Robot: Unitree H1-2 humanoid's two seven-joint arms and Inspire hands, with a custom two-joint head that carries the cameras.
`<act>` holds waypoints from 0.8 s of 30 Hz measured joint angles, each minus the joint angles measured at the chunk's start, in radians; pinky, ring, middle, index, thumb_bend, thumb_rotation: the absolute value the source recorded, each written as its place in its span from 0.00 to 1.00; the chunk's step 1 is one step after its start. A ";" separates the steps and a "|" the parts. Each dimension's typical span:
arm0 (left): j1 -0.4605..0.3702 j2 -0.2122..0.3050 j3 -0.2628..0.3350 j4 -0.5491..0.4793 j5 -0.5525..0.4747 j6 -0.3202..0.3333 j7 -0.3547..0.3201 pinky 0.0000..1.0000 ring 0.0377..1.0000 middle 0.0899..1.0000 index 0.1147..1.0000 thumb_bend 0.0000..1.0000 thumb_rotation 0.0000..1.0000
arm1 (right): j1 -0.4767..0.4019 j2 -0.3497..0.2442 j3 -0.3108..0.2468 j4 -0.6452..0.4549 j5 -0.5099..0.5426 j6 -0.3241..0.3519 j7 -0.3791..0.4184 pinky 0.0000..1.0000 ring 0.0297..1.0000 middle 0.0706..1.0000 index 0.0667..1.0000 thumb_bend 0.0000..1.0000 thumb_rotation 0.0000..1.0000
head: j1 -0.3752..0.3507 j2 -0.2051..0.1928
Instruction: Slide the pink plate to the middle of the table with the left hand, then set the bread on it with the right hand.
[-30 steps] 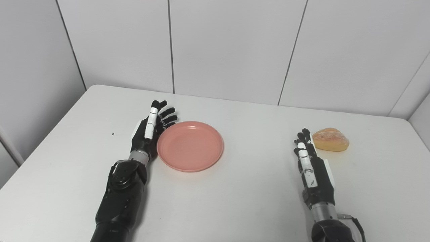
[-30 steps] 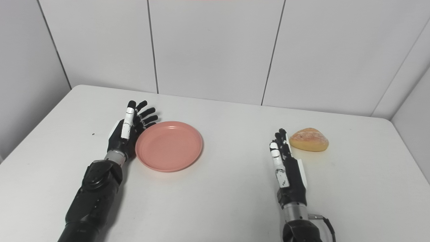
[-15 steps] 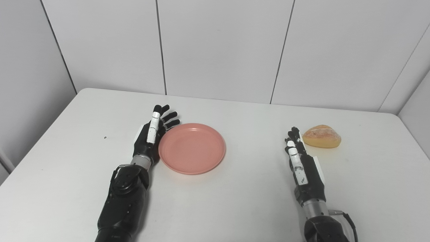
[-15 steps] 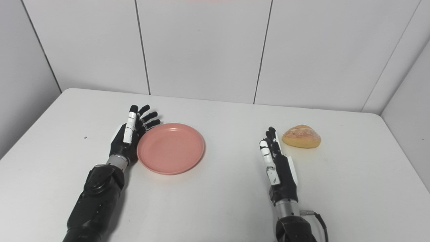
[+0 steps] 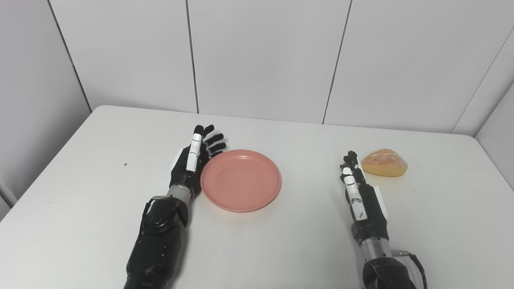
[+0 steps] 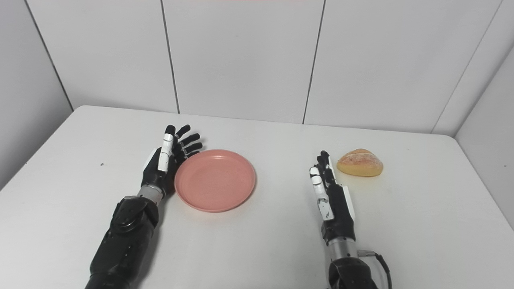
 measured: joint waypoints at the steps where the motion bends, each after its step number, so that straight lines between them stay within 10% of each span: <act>1: 0.000 -0.007 -0.001 -0.002 0.000 0.002 0.001 0.78 0.75 0.80 0.85 0.80 0.96 | 0.000 0.000 0.000 0.000 0.000 0.000 0.000 1.00 1.00 1.00 1.00 0.59 0.88 | 0.000 0.000; 24: 0.031 -0.090 -0.049 -0.041 0.022 0.013 -0.005 0.80 0.79 0.81 0.85 0.78 0.96 | 0.000 0.003 0.008 -0.009 -0.001 0.021 -0.002 1.00 1.00 1.00 1.00 0.59 0.87 | -0.009 0.014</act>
